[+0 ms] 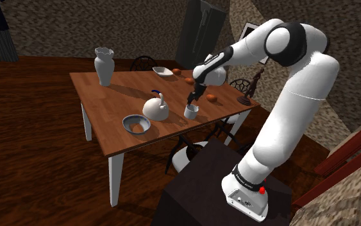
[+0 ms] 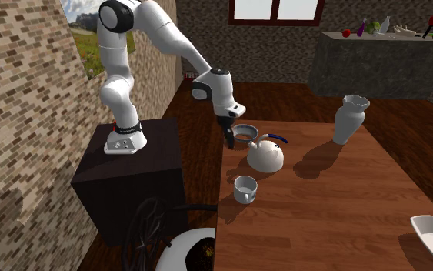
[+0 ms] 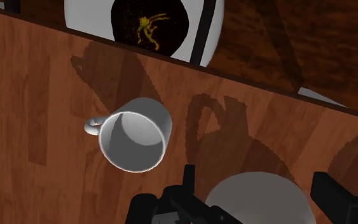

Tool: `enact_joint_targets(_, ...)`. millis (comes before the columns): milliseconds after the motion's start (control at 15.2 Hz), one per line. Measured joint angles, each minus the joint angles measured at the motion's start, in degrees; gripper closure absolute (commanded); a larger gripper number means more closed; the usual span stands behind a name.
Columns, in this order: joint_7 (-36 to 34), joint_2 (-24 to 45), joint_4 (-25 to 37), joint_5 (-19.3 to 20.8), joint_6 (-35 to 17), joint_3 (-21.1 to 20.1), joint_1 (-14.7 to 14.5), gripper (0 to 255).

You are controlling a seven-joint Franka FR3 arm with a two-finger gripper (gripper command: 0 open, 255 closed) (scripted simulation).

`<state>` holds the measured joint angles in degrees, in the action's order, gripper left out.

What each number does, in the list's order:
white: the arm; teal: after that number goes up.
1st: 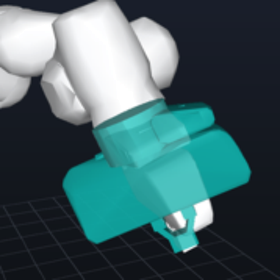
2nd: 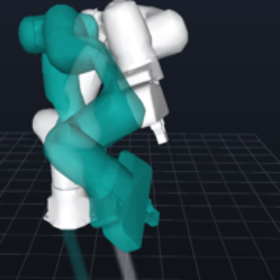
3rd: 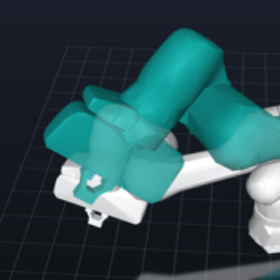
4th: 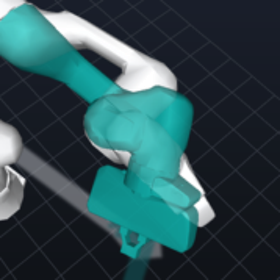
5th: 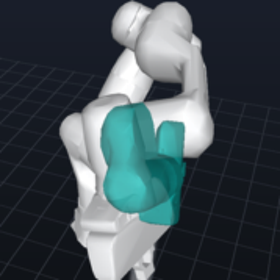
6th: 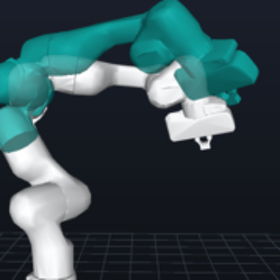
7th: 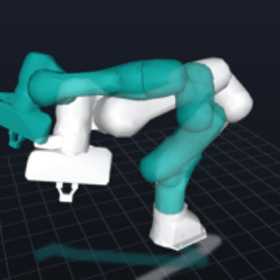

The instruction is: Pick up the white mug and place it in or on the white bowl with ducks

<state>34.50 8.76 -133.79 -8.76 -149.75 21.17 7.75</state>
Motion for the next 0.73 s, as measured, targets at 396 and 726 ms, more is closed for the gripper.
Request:
enact_joint_targets(396,8.14,13.92,9.61,-7.46,-3.26,-2.81,5.17,0)
enact_joint_targets(726,12.43,23.84,17.7,-10.45,-4.86,-5.28,9.97,0)
